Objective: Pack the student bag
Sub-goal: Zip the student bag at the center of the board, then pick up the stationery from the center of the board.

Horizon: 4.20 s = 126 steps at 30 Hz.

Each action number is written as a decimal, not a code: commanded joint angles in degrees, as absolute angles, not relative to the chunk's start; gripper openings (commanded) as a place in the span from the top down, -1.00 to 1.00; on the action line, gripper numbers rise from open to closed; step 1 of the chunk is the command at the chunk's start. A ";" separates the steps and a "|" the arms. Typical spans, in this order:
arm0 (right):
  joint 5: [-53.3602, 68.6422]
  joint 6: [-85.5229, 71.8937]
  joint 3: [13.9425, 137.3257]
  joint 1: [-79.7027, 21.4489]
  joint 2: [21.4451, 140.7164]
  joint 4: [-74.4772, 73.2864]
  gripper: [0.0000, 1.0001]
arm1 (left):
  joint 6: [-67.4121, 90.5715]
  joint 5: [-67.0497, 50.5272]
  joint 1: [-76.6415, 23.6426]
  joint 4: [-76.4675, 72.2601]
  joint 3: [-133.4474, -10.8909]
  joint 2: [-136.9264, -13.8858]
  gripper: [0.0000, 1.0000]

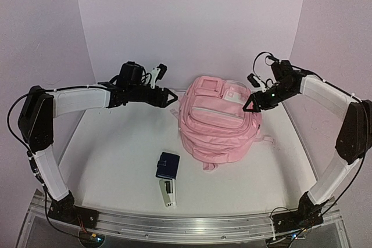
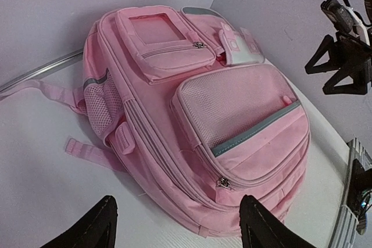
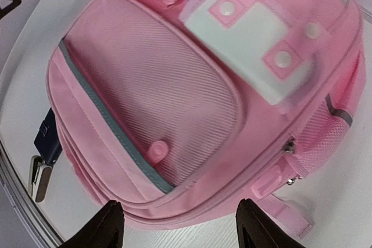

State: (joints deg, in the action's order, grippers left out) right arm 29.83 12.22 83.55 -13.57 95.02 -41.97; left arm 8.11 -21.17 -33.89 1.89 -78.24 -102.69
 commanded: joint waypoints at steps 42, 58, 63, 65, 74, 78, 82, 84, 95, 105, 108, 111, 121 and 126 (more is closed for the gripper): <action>-8.34 17.96 84.27 -42.54 99.08 -34.80 -0.43 | 24.98 -9.19 -61.99 10.31 -46.03 -85.53 -0.43; 33.44 -6.14 75.43 -44.99 96.79 -30.94 -0.38 | 65.79 14.53 -68.92 7.36 -28.72 -69.06 -0.54; 31.99 -13.21 75.83 -52.47 102.78 -29.97 -0.38 | 74.74 23.20 -69.03 17.06 -26.13 -57.22 -0.55; 29.46 -14.12 76.70 -55.84 105.33 -29.96 -0.36 | 77.11 25.11 -69.17 20.01 -26.19 -54.44 -0.55; 23.90 -17.42 80.73 -62.66 113.53 -28.97 -0.26 | 76.78 28.68 -71.54 20.95 -29.05 -58.38 -0.55; 22.82 -19.21 82.96 -62.73 117.23 -29.00 -0.19 | 75.07 30.17 -73.34 20.21 -31.69 -63.49 -0.56; 23.94 -20.99 84.90 -62.77 119.57 -29.01 -0.18 | 74.59 31.98 -75.29 20.43 -33.83 -66.72 -0.56; 22.65 -21.43 85.93 -62.71 120.43 -29.07 -0.13 | 74.59 33.56 -76.59 21.81 -35.37 -67.96 -0.56; 22.97 -22.60 87.74 -60.41 122.18 -30.40 0.77 | 75.75 37.20 -78.54 22.45 -35.63 -68.32 -0.67; 22.49 -19.74 90.86 -55.17 113.38 -32.62 1.00 | 63.37 37.41 -78.62 13.96 -38.85 -70.73 -0.81; 19.98 -19.45 92.75 -52.46 110.05 -32.99 1.00 | 58.38 37.40 -78.58 7.06 -37.83 -68.67 -0.85; 19.75 -20.56 95.16 -49.02 107.94 -33.25 1.00 | 51.93 35.88 -78.59 -5.73 -33.33 -62.54 -0.92; 17.22 -21.03 104.25 -47.81 105.91 -33.48 1.00 | 34.04 29.38 -77.48 -7.58 -48.62 -71.97 -0.86; 14.48 -18.27 104.64 -47.77 104.89 -34.26 1.00 | 43.93 24.40 -69.50 -10.00 -50.63 -73.47 -0.69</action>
